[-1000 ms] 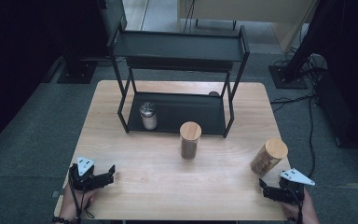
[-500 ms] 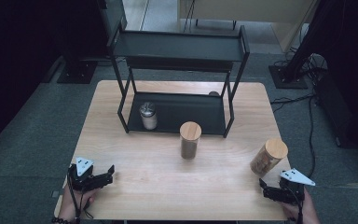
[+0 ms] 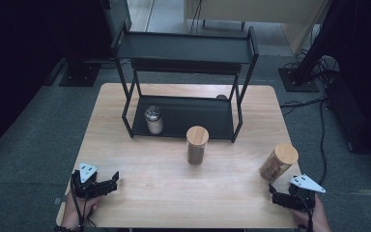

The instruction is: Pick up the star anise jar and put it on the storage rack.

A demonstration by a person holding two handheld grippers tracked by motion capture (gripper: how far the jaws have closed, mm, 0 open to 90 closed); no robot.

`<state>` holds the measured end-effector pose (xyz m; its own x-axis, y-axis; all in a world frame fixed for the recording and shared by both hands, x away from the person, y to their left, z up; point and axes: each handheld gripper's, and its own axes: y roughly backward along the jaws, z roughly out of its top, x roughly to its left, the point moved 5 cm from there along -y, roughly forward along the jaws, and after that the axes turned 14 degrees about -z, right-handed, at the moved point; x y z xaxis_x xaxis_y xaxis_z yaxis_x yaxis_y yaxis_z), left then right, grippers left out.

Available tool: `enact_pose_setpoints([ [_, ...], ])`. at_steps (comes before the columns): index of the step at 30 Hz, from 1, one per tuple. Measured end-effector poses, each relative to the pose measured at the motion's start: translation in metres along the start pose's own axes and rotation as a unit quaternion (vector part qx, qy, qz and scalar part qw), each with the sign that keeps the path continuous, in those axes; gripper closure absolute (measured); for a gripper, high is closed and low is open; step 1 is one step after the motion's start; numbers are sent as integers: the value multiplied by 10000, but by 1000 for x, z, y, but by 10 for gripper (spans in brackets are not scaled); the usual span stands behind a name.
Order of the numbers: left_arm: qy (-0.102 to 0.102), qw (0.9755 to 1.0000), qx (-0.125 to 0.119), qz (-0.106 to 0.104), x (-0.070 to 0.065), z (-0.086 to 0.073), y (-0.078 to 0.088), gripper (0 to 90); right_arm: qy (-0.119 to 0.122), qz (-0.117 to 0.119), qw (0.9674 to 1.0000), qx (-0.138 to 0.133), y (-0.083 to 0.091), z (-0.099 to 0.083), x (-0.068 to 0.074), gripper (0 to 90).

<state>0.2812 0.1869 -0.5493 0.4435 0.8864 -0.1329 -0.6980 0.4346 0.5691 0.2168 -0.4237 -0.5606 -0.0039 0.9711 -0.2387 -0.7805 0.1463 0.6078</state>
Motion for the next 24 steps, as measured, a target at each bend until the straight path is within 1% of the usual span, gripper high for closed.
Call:
enact_pose_setpoints([
  [2,-22,10000,40,-10,0,0,0,2,55,-42,10000,-23,2,-1,2,38],
  [5,-47,10000,69,-15,-1,0,-1,2,-58,89,9999,3,7,-3,4,38],
  [8,-44,10000,27,-10,-1,0,0,2,67,99,9999,-17,11,-6,8,38],
  [12,-11,10000,4,-22,-1,0,0,2,79,142,9999,-8,15,-6,13,38],
  [17,-34,10000,36,-49,-1,0,0,2,162,293,9994,-103,24,-4,31,38],
  [18,-34,10000,36,-49,-1,0,0,2,162,293,9994,-103,24,-4,31,38],
  [19,-17,10000,6,-54,-1,0,0,2,202,308,9992,-142,27,-2,37,38],
  [21,-5,10000,-3,-58,0,0,0,2,207,360,9990,-166,30,-1,44,38],
  [23,-7,10000,-4,-62,0,0,1,2,244,423,9986,-206,32,0,49,38],
  [24,-5,10000,-4,-66,0,0,1,2,244,423,9986,-206,32,0,49,38],
])
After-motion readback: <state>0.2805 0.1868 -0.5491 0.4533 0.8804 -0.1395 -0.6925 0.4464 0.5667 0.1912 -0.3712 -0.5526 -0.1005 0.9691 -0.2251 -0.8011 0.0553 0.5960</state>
